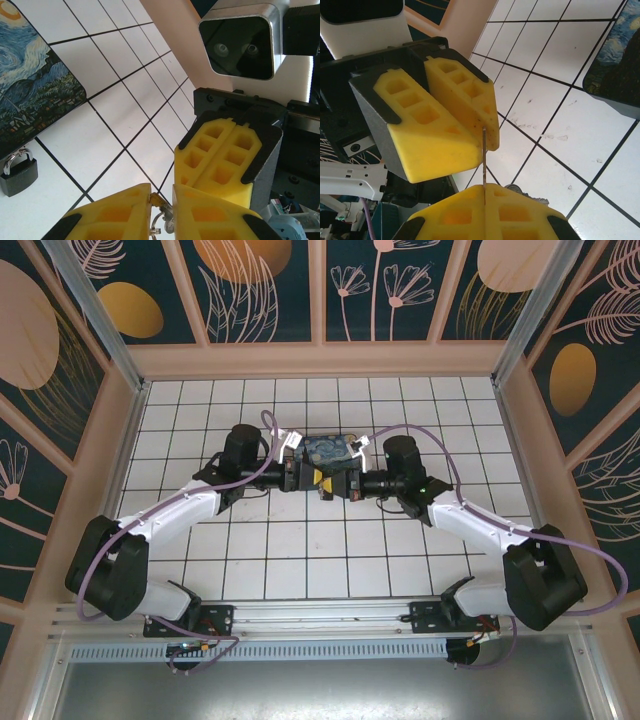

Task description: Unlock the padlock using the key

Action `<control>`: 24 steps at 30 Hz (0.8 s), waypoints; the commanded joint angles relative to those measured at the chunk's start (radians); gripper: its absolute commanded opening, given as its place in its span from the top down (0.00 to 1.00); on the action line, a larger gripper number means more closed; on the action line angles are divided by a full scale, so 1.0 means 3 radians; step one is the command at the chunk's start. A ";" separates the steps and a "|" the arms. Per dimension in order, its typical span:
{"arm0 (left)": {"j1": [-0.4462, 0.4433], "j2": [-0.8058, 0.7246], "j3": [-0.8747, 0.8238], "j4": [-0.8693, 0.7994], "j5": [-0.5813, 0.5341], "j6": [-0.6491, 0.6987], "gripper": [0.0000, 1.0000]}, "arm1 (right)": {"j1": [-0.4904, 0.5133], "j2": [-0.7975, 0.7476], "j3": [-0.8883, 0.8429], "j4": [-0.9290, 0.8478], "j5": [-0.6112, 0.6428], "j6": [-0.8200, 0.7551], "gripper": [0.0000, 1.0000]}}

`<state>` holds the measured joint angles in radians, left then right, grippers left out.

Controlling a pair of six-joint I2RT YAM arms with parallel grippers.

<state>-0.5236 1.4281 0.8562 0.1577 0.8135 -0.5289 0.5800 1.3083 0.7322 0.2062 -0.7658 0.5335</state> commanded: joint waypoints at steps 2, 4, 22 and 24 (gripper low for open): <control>0.0003 0.0036 -0.0047 0.0114 0.0113 -0.0010 0.85 | 0.0005 0.0041 0.0069 0.0167 -0.0096 0.0043 1.00; 0.0004 0.0040 -0.0052 0.0137 0.0112 -0.0028 0.90 | 0.0004 0.0047 0.0069 0.0167 -0.0101 0.0042 1.00; 0.0002 -0.0150 -0.0453 0.1129 -0.0167 -0.0694 1.00 | -0.0251 -0.0298 -0.0341 0.0751 -0.0003 0.0460 0.58; 0.0002 -0.0168 -0.0533 0.1369 -0.0214 -0.0905 1.00 | -0.0223 -0.0293 -0.0436 0.1124 0.0079 0.0723 0.53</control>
<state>-0.5236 1.4117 0.7242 0.4149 0.7795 -0.7040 0.5083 1.2461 0.6380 0.3576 -0.7677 0.6373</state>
